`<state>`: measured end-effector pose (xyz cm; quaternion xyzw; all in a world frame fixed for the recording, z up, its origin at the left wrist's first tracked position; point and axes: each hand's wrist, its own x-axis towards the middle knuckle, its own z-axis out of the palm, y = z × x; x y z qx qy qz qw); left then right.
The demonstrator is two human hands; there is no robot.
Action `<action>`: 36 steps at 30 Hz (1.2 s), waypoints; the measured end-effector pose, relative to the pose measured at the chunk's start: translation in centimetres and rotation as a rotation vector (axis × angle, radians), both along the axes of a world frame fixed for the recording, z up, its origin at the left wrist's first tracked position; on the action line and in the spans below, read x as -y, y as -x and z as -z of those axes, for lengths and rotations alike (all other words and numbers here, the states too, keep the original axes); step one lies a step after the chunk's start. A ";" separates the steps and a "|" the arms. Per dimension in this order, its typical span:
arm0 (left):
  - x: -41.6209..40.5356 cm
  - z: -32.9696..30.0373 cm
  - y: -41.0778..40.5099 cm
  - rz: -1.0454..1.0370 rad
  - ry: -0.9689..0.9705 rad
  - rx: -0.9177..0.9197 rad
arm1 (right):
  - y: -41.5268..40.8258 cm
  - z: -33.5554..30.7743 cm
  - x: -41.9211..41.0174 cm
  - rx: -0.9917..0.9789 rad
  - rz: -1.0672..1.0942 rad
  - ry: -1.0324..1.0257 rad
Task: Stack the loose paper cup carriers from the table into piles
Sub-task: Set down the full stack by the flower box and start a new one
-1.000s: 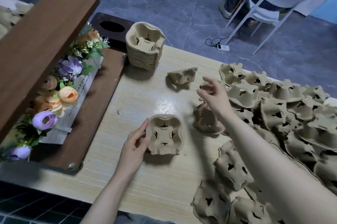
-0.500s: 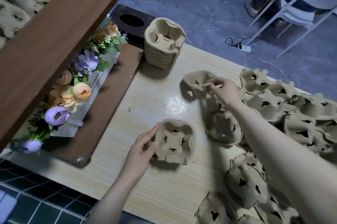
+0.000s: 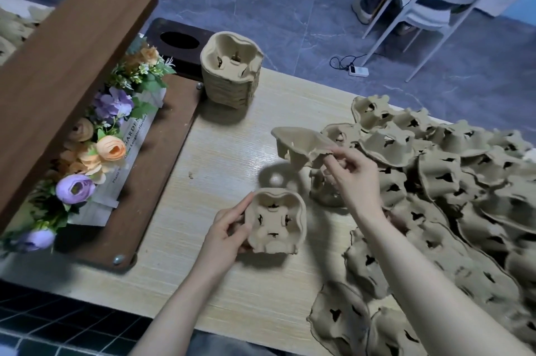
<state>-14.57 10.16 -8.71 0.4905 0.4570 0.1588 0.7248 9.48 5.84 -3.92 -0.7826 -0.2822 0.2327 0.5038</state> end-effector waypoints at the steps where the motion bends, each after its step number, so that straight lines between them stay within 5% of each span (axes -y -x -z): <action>1: 0.3 -0.2 0.0 0.005 -0.004 0.001 | 0.9 -0.5 0.8 -0.013 0.007 -0.028; 6: 1.6 0.1 0.3 -0.015 -0.015 -0.032 | 5.2 -1.4 5.1 -0.013 -0.026 -0.118; 16: 1.9 -1.4 0.1 0.027 -0.011 -0.067 | 9.4 1.6 10.2 0.497 -0.103 0.133; 29: 1.1 -1.7 -0.1 0.000 0.013 -0.073 | 9.3 2.1 10.6 0.450 -0.207 0.177; 36: 0.8 -1.7 -0.2 0.087 -0.020 -0.056 | 9.5 2.3 9.9 0.725 -0.225 0.188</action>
